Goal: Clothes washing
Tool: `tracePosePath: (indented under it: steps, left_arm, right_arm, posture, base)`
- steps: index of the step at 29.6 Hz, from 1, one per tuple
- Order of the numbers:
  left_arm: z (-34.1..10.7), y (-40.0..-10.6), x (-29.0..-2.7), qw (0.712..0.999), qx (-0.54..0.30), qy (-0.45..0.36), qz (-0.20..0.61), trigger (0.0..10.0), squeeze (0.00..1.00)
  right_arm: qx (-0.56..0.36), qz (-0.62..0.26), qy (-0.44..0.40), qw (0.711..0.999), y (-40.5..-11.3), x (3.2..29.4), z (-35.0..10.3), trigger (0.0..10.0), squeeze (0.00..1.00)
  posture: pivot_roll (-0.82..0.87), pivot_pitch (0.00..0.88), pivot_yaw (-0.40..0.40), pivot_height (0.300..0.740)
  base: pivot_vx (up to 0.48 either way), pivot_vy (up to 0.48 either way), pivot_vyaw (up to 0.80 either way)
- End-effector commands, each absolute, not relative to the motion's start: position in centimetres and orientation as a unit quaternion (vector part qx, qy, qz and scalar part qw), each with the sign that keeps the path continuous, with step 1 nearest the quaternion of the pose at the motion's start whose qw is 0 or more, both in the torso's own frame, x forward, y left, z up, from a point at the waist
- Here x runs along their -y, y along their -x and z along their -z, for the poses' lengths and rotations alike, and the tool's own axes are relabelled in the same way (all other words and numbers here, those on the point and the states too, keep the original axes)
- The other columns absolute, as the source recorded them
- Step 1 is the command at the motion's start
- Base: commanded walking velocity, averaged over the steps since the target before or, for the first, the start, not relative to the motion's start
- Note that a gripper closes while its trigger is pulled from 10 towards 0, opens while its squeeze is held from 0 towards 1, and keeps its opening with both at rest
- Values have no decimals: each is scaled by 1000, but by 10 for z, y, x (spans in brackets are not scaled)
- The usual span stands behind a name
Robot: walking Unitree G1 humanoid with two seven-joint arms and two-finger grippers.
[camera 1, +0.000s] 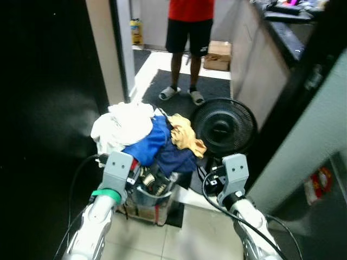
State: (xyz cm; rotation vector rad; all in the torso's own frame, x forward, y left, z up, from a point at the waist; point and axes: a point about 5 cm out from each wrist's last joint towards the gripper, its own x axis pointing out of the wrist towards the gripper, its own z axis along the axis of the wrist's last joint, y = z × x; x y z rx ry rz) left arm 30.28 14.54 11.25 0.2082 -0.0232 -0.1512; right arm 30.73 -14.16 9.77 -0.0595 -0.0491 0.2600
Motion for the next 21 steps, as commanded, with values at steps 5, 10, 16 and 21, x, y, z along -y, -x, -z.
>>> tracePosePath:
  steps: [5,10,16,21]
  left_arm:
    - [-109,-302,-142,991,9,-105,81,10000,0]
    - [-109,-302,-142,991,10,-105,81,10000,0]
    - [-109,-303,-143,991,10,-106,80,10000,0]
    - [-108,-303,-143,992,6,-102,79,10000,0]
  right_arm:
    - [29,-125,17,992,-308,142,-98,10000,0]
    - [32,-125,16,991,-308,141,-98,10000,0]
    - [36,-127,17,991,-309,140,-99,10000,0]
    - [36,-128,18,991,-310,141,-99,10000,0]
  posture:
    - [32,26,25,740]
    - [32,27,25,740]
    - [34,26,24,740]
    - [33,26,25,740]
  base:
    - [469,0,0]
    - [469,0,0]
    - [469,0,0]
    - [369,0,0]
